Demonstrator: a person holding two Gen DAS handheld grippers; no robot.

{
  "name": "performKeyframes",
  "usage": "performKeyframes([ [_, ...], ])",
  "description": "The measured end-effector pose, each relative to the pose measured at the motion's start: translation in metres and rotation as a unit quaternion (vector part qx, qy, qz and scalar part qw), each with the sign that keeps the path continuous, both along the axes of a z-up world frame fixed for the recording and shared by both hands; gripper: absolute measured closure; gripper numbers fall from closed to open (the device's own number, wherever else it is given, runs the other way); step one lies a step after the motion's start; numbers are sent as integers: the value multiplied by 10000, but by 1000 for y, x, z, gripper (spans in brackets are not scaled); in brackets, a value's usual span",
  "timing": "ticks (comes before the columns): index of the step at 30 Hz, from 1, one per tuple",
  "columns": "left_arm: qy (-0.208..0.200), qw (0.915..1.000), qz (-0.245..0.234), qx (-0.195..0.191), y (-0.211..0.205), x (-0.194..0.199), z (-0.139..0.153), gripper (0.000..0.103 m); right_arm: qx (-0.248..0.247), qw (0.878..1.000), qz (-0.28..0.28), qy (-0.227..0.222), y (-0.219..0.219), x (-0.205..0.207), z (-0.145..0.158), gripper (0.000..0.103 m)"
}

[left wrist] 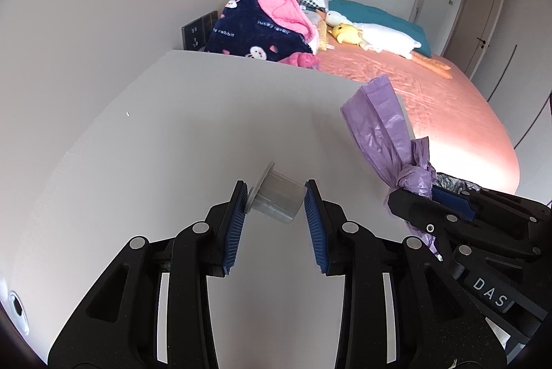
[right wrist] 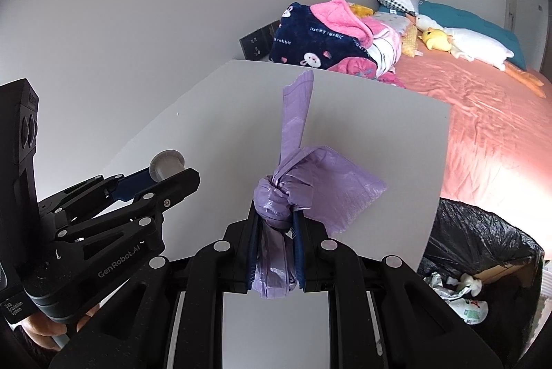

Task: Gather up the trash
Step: 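Carry the white cap and purple bag over the trash bag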

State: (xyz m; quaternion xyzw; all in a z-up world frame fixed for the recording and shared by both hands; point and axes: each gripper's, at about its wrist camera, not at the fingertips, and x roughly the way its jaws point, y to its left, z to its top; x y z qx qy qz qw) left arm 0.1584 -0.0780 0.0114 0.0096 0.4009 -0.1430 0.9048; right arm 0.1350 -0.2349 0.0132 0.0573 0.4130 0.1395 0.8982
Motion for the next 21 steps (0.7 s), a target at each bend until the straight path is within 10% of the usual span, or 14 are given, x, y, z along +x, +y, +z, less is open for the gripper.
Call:
performKeyframes([
  [21, 9, 9981, -612, -87, -75, -48, 10, 69, 62, 9981, -602, -140, -81, -67, 5, 85],
])
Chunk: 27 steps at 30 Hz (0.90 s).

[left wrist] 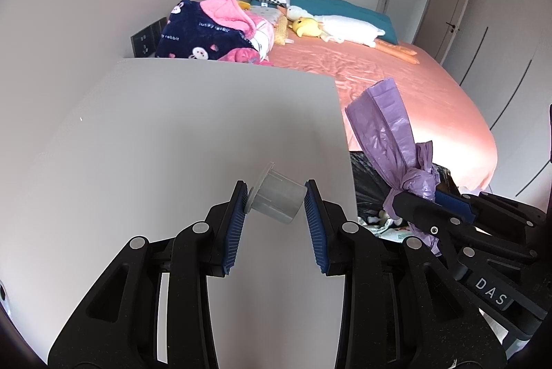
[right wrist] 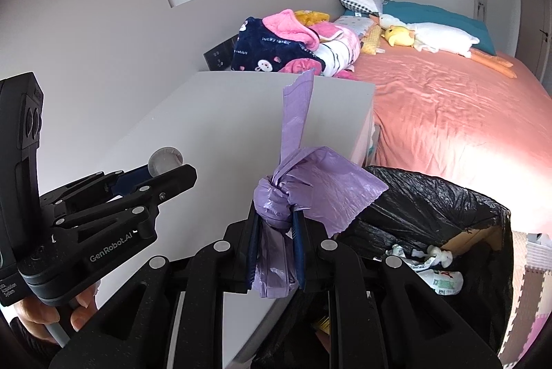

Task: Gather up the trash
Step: 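Carry the white cap and purple bag over the trash bag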

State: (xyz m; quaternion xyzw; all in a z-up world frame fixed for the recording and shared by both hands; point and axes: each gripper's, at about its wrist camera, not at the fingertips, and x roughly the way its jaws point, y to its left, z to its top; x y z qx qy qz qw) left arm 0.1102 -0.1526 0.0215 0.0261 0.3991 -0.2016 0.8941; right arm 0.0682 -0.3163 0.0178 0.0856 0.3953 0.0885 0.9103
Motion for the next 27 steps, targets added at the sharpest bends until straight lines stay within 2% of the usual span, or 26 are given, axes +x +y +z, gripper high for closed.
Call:
performKeyframes([
  [27, 7, 9943, -1066, -86, -100, -36, -2, 69, 17, 9930, -1174, -154, -116, -54, 4, 85],
])
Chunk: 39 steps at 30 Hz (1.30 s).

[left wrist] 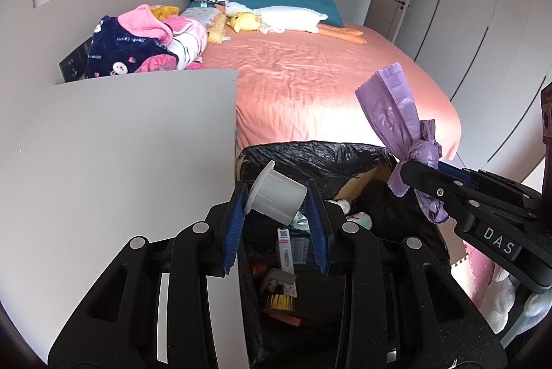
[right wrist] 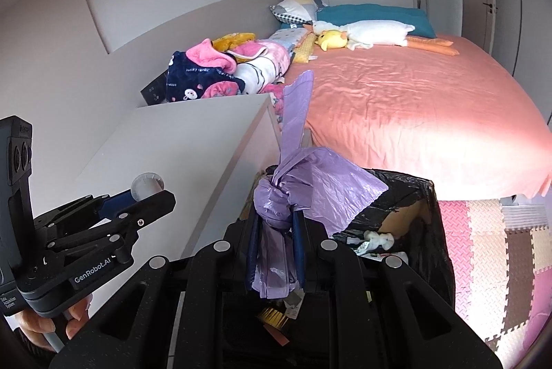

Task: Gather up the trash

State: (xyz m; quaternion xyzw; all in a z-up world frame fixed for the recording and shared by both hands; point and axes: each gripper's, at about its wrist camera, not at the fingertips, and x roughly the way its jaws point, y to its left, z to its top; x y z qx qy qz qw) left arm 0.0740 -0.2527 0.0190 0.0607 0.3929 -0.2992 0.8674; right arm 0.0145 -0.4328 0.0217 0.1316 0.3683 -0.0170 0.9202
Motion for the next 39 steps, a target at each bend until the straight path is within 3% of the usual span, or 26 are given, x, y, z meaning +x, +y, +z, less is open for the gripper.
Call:
performKeyframes([
  [19, 108, 9983, -575, 72, -36, -20, -6, 68, 100, 9991, -407, -97, -39, -23, 7, 84],
  [20, 175, 9978, -637, 56, -37, -19, -7, 64, 134, 9990, -422, -80, -40, -22, 8, 76],
  [21, 241, 9976, -648, 33, -37, -19, -8, 40, 158, 9988, -460, -71, -44, -23, 9, 68],
  [22, 257, 9978, -617, -9, -37, -20, -8, 10, 149, 9986, -509, -88, -45, -25, 10, 48],
  [23, 250, 9979, -601, -66, -36, -21, -7, 7, 102, 9982, -586, -112, -47, -26, 11, 34],
  [26, 255, 9978, -572, -196, -34, -22, -7, 7, 15, 9974, -704, -142, -50, -29, 11, 29],
  [39, 87, 9990, -421, -123, -36, -29, -11, 7, -18, 9981, -622, -40, -48, -29, 3, 28],
])
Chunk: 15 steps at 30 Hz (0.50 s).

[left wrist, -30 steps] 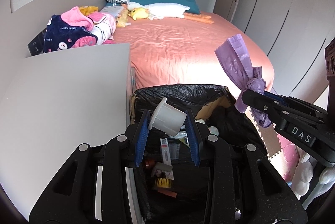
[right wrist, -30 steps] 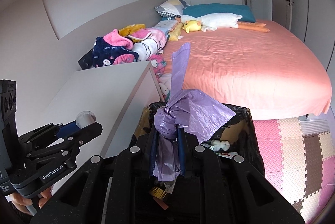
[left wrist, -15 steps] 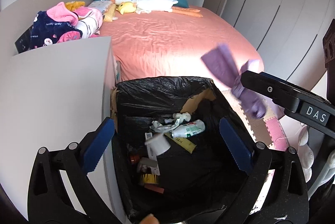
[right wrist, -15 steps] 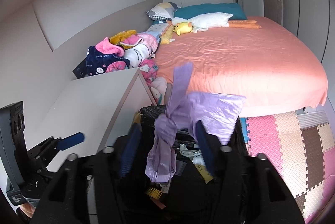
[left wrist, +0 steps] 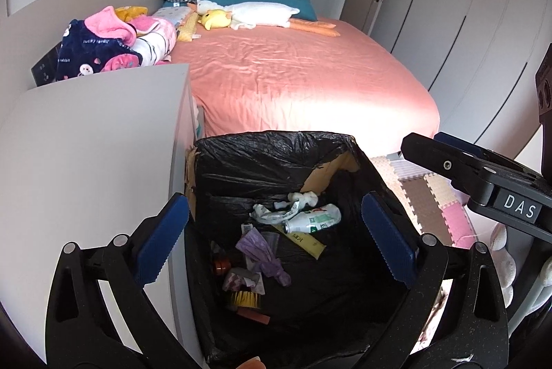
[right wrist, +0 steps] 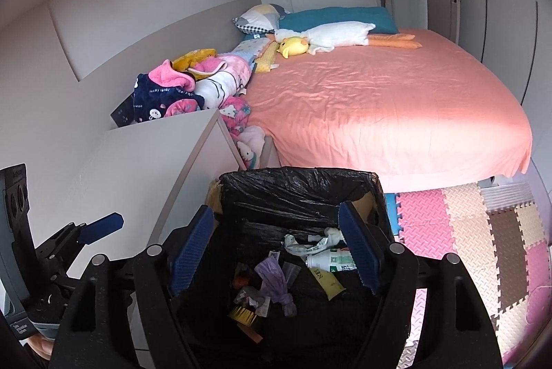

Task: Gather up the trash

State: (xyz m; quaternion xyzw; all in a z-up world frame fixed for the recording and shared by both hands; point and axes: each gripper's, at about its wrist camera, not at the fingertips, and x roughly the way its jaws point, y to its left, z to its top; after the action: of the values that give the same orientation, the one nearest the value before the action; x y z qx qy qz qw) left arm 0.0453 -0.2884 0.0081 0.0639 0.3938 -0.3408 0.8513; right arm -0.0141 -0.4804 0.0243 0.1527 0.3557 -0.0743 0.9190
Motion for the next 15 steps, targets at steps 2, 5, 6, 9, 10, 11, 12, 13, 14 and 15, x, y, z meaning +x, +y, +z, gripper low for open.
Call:
performKeyframes([
  [2, -3, 10000, 7, 19, 1, 0, 0, 7, -11, 10000, 6, 5, -1, -1, 0, 28],
  [5, 35, 10000, -40, -20, 1, 0, 1, 7, -17, 10000, 8, 6, -1, -1, 0, 28],
  [6, 36, 10000, -47, -35, 2, 0, 1, 7, -16, 10000, 11, 7, -1, -1, 0, 28],
  [9, -31, 10000, -21, 7, 2, -1, 2, 7, -31, 10000, 15, 17, 0, -1, -1, 28],
  [10, -84, 9999, -6, 59, 1, -2, 2, 7, -40, 10000, 18, 25, 0, -2, -2, 28],
  [11, -137, 9998, -3, 112, 0, -4, 2, 7, -49, 10000, 20, 33, 1, -2, -2, 28],
  [12, -172, 9997, -16, 155, -1, -5, 2, 7, -59, 10000, 24, 39, 1, -2, -3, 28],
  [13, -182, 9997, -32, 163, -1, -5, 2, 7, -64, 10000, 28, 45, 1, -2, -3, 28],
  [14, -179, 9997, -52, 156, -1, -5, 2, 7, -67, 10000, 33, 51, 2, -2, -3, 28],
  [15, -169, 9997, -68, 149, -2, -5, 2, 7, -70, 10000, 39, 57, 2, -2, -4, 28],
])
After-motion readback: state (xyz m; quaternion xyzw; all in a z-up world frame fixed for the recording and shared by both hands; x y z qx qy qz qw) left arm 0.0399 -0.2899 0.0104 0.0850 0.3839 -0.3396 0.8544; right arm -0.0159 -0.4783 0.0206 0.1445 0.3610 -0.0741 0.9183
